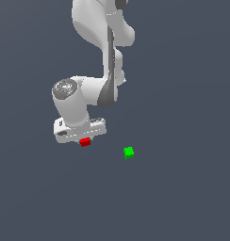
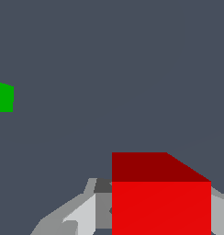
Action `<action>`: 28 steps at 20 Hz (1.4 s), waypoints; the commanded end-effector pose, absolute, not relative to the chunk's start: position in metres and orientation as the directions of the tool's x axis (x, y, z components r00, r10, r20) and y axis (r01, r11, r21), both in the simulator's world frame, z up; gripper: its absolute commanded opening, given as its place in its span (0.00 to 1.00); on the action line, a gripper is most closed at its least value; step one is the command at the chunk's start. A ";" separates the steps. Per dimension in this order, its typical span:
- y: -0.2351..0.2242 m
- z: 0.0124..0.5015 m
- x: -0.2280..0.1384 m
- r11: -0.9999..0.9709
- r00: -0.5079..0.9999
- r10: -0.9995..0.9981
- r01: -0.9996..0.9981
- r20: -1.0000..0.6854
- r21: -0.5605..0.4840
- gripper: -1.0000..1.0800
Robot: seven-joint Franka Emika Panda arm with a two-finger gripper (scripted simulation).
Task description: Stack the red cube on top of the green cube.
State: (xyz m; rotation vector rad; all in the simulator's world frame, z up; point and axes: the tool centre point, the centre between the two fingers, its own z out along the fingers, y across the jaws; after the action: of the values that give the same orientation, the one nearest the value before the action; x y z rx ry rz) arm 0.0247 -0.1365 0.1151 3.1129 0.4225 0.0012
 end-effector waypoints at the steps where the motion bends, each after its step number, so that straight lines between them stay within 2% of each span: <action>1: -0.137 0.120 0.025 -0.964 0.964 0.267 0.267 0.000 0.000 0.00; 6: -0.133 0.118 0.025 -0.964 0.964 0.266 0.266 0.001 0.000 0.00; 11: -0.111 0.111 0.027 -0.964 0.964 0.266 0.266 0.001 0.000 0.00; 28: 0.049 0.067 0.041 -0.964 0.964 0.266 0.266 0.001 0.000 0.00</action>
State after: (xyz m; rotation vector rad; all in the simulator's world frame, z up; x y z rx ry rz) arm 0.0391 0.0395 0.0697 3.1136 0.4261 -0.0009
